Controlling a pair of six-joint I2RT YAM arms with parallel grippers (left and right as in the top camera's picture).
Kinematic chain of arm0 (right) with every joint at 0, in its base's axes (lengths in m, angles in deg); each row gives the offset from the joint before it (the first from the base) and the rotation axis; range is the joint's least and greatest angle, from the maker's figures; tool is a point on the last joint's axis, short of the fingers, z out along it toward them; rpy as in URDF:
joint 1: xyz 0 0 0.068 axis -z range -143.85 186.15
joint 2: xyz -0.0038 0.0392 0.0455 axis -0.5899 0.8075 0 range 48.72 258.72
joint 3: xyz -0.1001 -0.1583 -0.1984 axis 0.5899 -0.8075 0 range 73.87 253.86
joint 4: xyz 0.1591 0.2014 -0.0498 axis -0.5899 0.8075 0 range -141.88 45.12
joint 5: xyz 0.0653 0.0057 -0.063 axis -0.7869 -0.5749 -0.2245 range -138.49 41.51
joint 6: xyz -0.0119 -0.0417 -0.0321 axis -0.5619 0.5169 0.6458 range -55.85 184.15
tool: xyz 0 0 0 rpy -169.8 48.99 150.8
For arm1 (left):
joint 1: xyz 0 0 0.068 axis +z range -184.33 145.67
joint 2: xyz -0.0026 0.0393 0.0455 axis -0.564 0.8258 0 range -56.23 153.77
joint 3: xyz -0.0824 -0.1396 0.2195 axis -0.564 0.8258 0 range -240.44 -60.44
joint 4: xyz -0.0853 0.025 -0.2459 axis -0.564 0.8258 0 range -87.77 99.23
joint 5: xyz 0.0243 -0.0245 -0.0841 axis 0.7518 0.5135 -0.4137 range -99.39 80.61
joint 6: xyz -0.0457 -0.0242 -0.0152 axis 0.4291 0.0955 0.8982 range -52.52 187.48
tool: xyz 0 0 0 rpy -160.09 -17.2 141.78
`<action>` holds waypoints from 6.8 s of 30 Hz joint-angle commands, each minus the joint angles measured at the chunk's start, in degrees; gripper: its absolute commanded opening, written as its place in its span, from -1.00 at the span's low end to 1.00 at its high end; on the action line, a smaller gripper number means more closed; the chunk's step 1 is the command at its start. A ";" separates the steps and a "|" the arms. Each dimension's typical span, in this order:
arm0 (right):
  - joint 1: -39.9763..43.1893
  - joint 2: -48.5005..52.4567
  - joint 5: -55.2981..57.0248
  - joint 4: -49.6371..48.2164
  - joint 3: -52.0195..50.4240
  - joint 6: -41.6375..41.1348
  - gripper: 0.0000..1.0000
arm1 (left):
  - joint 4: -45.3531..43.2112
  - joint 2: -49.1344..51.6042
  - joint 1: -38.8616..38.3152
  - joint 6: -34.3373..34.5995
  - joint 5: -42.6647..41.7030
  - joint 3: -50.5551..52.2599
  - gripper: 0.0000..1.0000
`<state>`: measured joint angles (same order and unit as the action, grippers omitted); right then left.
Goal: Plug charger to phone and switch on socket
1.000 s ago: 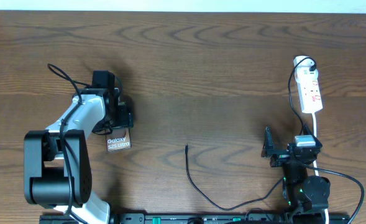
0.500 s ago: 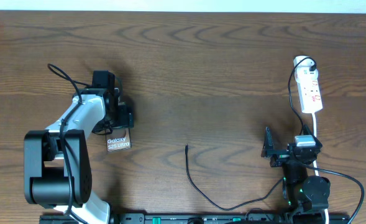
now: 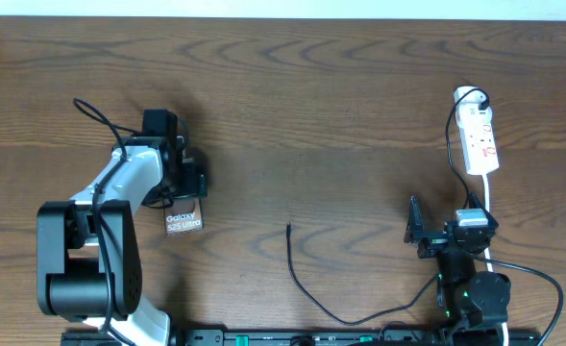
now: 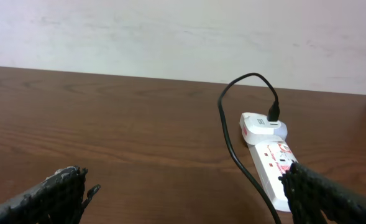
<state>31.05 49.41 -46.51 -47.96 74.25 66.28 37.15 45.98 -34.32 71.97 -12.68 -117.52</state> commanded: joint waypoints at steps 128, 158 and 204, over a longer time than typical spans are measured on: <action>0.39 -0.31 0.46 0.20 -0.07 0.70 0.99 | -4.39 -2.23 0.31 0.33 -2.32 5.99 0.87; 0.39 -0.31 0.46 0.20 -0.07 0.70 0.99 | -4.17 -2.21 0.28 0.35 -3.39 6.62 0.88; 0.39 -0.31 0.46 0.20 -0.07 0.70 0.98 | -4.42 1.51 0.31 0.33 -2.84 7.37 0.88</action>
<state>31.05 49.41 -46.51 -47.96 74.25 66.28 32.10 42.99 -34.41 71.95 -13.71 -113.19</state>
